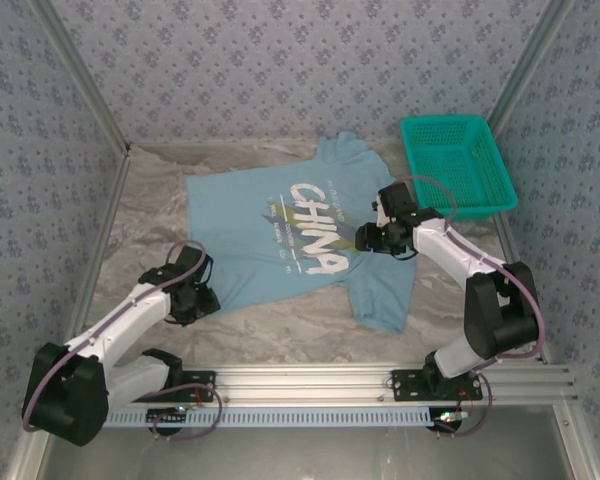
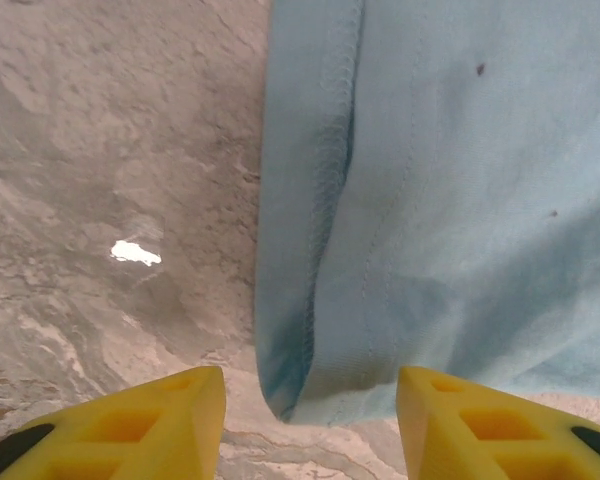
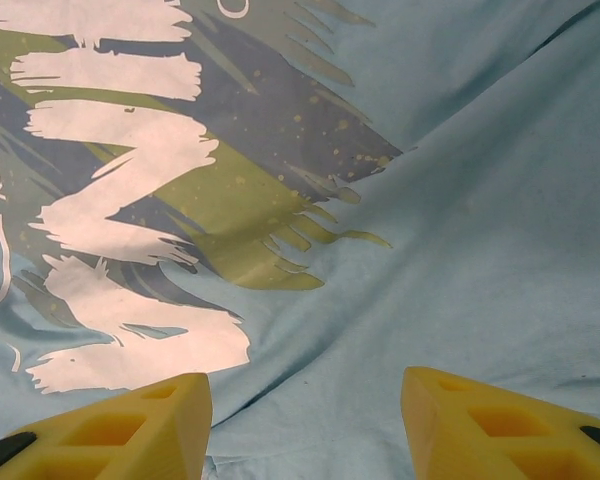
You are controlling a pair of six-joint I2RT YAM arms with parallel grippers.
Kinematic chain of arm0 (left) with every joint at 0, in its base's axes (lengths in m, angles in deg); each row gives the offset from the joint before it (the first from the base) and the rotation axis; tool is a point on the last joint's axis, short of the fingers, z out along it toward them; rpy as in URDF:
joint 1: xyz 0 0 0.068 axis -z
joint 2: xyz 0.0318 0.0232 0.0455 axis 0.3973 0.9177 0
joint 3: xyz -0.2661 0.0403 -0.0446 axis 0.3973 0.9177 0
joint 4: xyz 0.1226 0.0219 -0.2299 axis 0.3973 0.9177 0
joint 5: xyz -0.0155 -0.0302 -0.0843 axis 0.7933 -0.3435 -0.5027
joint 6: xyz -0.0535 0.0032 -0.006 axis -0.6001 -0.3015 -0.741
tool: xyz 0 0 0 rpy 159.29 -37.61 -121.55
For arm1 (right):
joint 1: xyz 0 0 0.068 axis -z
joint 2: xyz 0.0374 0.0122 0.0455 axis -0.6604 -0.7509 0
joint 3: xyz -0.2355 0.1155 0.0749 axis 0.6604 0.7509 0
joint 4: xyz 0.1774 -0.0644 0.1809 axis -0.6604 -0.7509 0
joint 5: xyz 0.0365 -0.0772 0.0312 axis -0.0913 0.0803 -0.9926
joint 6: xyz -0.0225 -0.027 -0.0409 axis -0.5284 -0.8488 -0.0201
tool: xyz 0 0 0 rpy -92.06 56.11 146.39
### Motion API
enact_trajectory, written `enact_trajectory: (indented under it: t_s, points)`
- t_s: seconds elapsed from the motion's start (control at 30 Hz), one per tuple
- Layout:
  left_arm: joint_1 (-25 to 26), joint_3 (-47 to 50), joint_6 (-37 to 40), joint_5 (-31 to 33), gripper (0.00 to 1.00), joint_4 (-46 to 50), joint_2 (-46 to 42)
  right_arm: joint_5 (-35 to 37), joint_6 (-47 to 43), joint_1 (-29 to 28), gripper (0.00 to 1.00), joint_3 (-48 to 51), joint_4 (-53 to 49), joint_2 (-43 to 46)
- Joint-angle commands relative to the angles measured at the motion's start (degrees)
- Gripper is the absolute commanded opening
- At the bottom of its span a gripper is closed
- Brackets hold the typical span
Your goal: Fold the inside-out t-shirt
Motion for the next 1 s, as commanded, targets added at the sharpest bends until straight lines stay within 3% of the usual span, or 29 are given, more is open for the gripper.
enact_trajectory:
  t_s: [0.0,0.1,0.37,0.73,0.97]
  points:
    - [0.54,0.47,-0.63,-1.59,0.48,-0.47,0.98,-1.28,-1.1,-0.2,0.55,-0.43,-1.4,-0.22]
    - [0.63,0.94,-0.45,-2.01,0.46,-1.36,2.34,-1.25,-1.19,-0.26,0.55,-0.42,-1.55,-0.1]
    - [0.8,2.67,-0.7,-2.39,0.3,-3.79,3.3,0.54,-1.4,-0.17,0.55,0.1,-4.27,2.48]
    - [0.81,3.48,0.03,-3.23,0.0,-6.44,3.7,3.33,-0.63,0.44,0.55,1.32,-17.85,6.06]
    - [0.37,0.34,1.89,-3.45,0.0,-7.1,4.02,5.45,4.77,3.44,0.58,6.91,-23.85,13.34]
